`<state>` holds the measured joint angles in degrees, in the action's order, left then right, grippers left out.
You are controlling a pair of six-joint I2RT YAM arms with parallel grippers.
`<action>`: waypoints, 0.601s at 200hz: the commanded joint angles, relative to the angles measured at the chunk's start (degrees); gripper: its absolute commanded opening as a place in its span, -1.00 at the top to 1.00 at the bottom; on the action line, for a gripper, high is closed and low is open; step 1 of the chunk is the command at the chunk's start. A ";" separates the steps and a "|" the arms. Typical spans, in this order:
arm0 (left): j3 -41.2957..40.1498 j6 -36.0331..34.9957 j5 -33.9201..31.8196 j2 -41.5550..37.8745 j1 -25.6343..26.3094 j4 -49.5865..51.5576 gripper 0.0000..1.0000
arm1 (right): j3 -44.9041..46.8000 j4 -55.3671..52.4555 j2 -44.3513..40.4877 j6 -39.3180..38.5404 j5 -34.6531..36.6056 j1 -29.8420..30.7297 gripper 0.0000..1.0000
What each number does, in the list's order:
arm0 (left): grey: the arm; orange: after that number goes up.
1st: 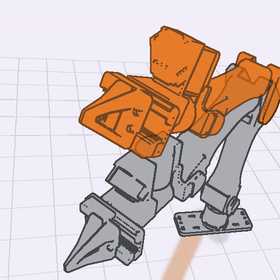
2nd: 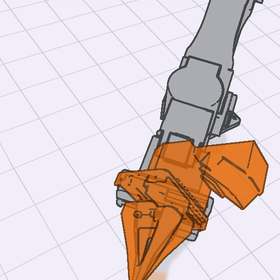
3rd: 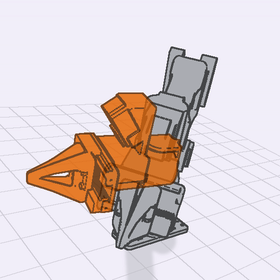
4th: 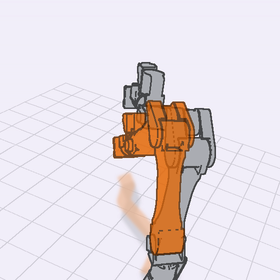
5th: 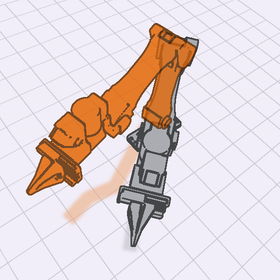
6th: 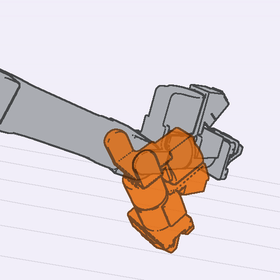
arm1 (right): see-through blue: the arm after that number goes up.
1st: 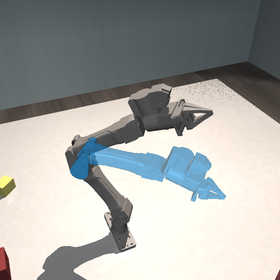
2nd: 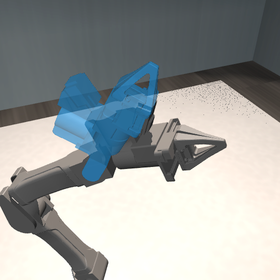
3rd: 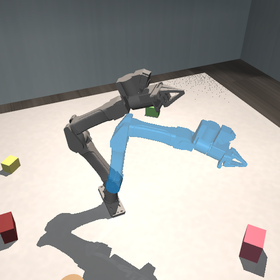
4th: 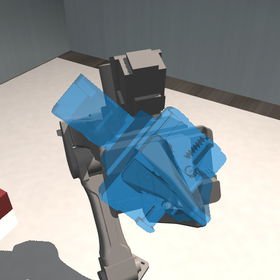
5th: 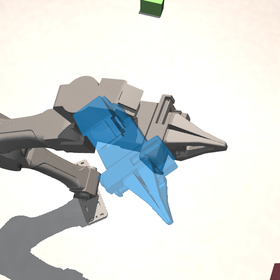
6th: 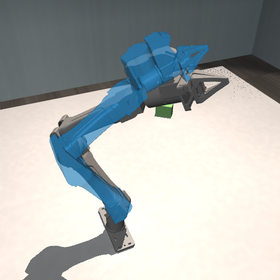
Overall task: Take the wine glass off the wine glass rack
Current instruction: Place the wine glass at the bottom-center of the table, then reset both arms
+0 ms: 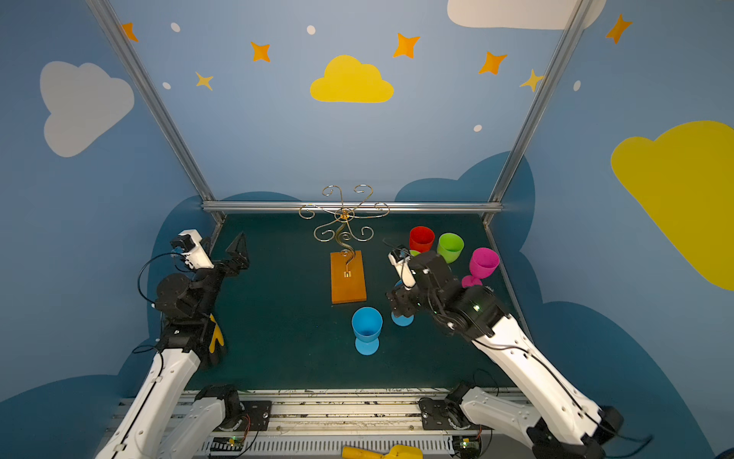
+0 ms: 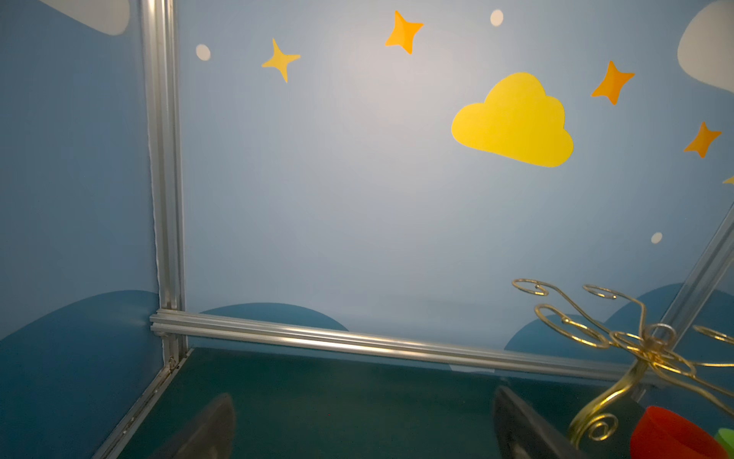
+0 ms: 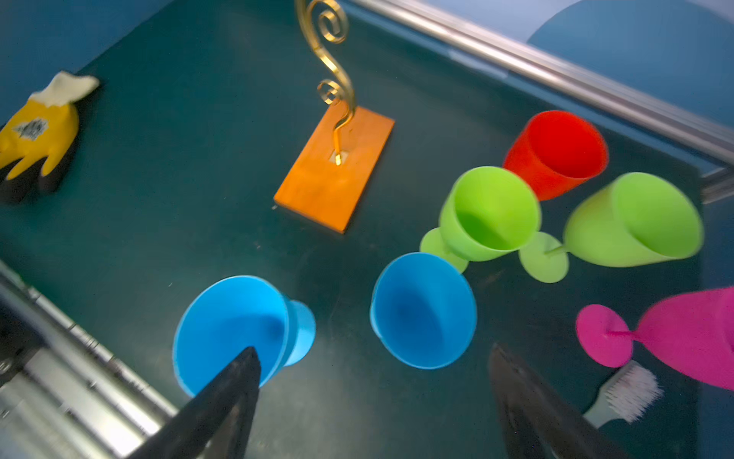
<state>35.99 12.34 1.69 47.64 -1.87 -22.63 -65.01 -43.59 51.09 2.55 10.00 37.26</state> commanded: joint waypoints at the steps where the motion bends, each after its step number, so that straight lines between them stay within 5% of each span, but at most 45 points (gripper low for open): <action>1: -1.31 -1.37 2.44 1.11 0.10 0.56 -0.98 | 7.22 16.10 -5.08 -1.44 0.60 -5.72 -0.81; 57: -14.14 -4.95 -3.69 3.21 2.65 -7.57 -0.98 | 19.65 26.85 -1.88 3.69 -3.46 -23.44 -0.81; 120: -18.43 -6.43 -3.91 12.82 2.98 -14.71 -0.98 | 29.60 45.85 4.25 0.14 2.12 -27.49 -0.81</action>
<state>18.92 7.35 -1.74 58.15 0.84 -31.20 -38.24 -8.47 53.43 3.97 10.33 10.74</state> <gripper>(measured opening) 0.992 0.902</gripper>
